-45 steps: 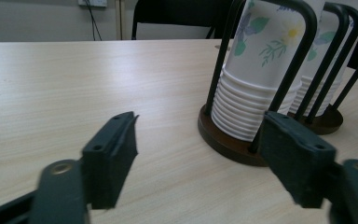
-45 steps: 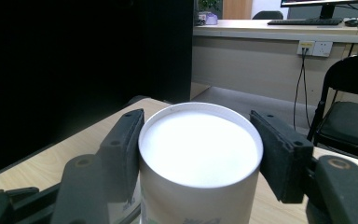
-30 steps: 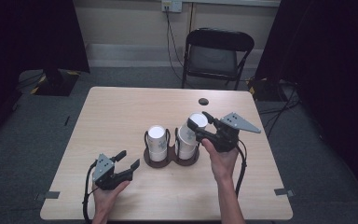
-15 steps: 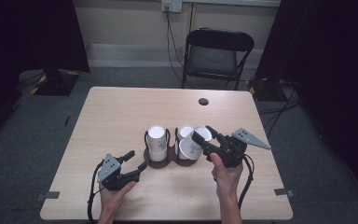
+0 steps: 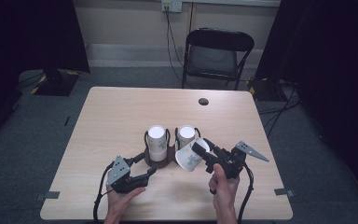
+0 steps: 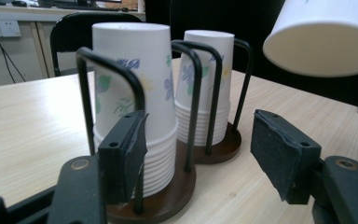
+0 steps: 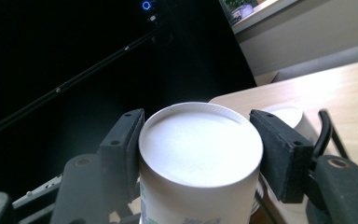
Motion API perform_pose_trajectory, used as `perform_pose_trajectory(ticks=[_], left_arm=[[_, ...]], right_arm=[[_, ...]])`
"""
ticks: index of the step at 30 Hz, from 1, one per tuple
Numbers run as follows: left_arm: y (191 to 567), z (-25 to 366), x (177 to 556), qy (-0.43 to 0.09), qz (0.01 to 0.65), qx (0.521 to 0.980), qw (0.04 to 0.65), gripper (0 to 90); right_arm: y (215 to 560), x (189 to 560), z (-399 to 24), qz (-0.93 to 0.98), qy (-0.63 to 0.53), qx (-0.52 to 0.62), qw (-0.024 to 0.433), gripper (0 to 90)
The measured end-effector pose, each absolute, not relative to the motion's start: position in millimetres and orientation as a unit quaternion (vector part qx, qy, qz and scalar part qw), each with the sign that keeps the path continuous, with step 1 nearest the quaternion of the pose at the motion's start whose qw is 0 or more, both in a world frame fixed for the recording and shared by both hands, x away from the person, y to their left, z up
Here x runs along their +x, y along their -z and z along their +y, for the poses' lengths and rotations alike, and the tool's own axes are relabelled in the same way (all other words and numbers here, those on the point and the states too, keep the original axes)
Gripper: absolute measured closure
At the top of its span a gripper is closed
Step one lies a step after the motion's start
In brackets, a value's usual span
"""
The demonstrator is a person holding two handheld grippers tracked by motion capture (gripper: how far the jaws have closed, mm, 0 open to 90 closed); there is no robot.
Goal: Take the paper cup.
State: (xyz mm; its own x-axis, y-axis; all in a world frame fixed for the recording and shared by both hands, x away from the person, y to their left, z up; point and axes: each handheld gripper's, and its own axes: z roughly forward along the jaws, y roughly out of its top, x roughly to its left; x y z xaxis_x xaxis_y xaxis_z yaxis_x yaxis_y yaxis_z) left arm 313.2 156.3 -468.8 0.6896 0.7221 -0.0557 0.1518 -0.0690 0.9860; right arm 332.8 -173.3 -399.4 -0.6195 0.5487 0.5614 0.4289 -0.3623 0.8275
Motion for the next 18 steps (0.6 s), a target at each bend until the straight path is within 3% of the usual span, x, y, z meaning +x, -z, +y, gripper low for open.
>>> perform_pose_trajectory(ticks=[11,18], left_arm=[[471,137,310,-0.206,0.285,0.696,0.626,45.2],[472,125,308,-0.218,0.272,0.703,0.62,50.9]], right_arm=[[426,323,-160,0.542,-0.711,0.448,-0.003,37.5],[429,325,-148,0.543,-0.713,0.442,-0.034,37.5]])
